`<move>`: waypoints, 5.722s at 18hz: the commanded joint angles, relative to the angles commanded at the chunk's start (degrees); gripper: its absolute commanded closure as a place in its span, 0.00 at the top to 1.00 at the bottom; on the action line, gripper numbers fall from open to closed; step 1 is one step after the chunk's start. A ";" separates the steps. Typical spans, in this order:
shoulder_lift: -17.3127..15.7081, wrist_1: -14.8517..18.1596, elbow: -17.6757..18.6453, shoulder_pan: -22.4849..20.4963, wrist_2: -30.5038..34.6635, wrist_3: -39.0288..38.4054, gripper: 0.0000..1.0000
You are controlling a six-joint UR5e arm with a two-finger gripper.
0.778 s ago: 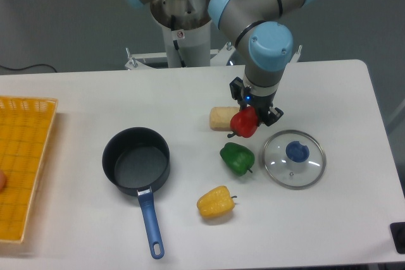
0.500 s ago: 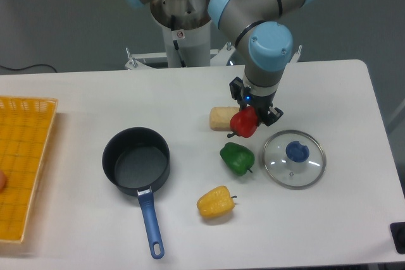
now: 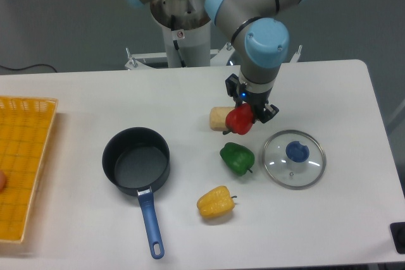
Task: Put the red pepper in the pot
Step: 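Lift the grasped red pepper up from beside the bread roll, then carry the red pepper over to the dark blue saucepan, then lower the red pepper into the saucepan and open the gripper, then raise the open gripper up out of the saucepan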
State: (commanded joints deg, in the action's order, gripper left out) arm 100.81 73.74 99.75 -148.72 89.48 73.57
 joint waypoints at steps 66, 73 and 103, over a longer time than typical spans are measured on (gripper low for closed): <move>11.86 -13.36 -0.70 27.07 3.16 -35.08 0.45; 12.30 -13.36 -0.70 27.25 4.13 -35.17 0.52; 8.70 -13.18 -2.46 27.08 3.77 -35.34 0.79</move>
State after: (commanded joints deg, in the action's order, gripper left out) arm 109.52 60.56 97.29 -121.64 93.25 38.23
